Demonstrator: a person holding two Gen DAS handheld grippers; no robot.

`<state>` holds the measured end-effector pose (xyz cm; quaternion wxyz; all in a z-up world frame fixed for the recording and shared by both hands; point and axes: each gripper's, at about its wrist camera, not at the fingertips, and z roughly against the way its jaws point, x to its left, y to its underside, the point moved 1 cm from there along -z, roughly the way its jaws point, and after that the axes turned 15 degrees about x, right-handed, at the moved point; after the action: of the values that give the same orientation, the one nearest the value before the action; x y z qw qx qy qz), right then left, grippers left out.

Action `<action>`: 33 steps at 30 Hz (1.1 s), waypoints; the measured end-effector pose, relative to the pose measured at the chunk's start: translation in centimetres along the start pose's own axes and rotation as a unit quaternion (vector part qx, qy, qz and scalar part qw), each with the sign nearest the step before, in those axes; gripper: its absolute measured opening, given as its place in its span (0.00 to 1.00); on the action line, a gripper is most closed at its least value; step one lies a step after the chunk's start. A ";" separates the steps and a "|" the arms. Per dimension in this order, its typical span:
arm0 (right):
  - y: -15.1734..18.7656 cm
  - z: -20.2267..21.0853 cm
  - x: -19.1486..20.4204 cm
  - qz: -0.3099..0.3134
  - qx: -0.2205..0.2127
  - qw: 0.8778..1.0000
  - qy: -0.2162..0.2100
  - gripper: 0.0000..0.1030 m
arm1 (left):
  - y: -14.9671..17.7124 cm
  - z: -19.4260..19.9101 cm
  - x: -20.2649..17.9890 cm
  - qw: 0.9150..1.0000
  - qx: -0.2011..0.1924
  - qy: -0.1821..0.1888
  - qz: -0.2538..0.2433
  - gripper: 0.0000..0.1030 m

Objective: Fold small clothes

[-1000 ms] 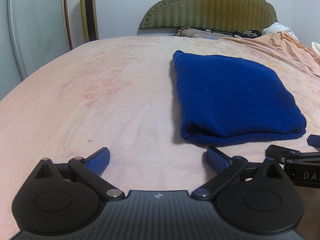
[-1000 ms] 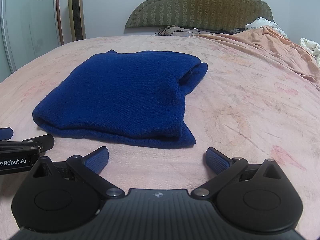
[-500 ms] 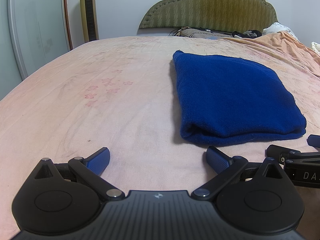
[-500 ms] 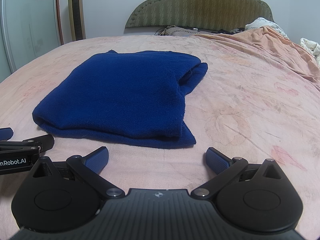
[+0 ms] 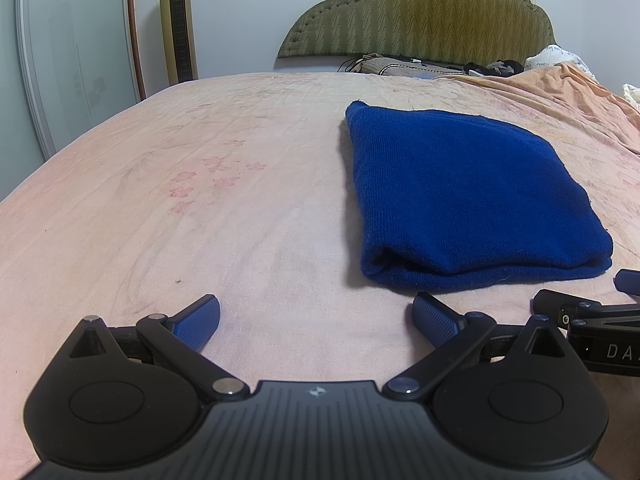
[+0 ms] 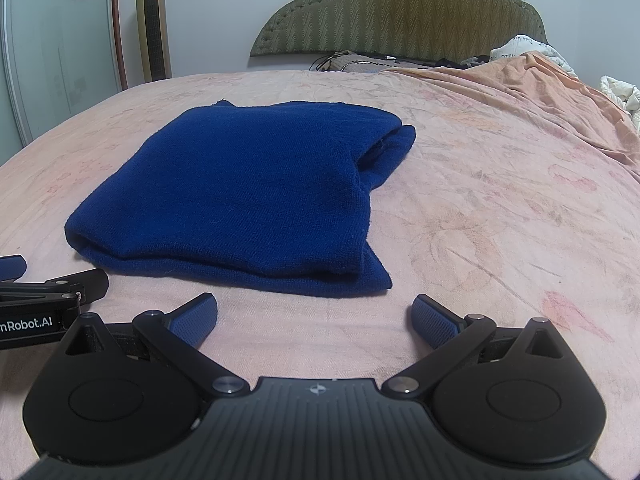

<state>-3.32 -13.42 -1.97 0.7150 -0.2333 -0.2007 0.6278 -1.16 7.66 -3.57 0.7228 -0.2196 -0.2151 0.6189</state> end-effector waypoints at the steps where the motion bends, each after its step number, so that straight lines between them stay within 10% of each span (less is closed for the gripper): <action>1: 0.0 0.0 0.0 0.000 0.000 1.000 0.000 1.00 | 0.0 0.0 0.0 1.000 0.000 0.000 0.000 1.00; 33: 0.6 0.7 0.2 0.013 -0.002 1.000 0.011 1.00 | 0.0 0.0 0.0 1.000 0.000 -0.001 -0.001 1.00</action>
<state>-4.19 -13.10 -1.81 0.7085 -0.2441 -0.1915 0.6338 -1.16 7.69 -3.58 0.7231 -0.2190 -0.2159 0.6186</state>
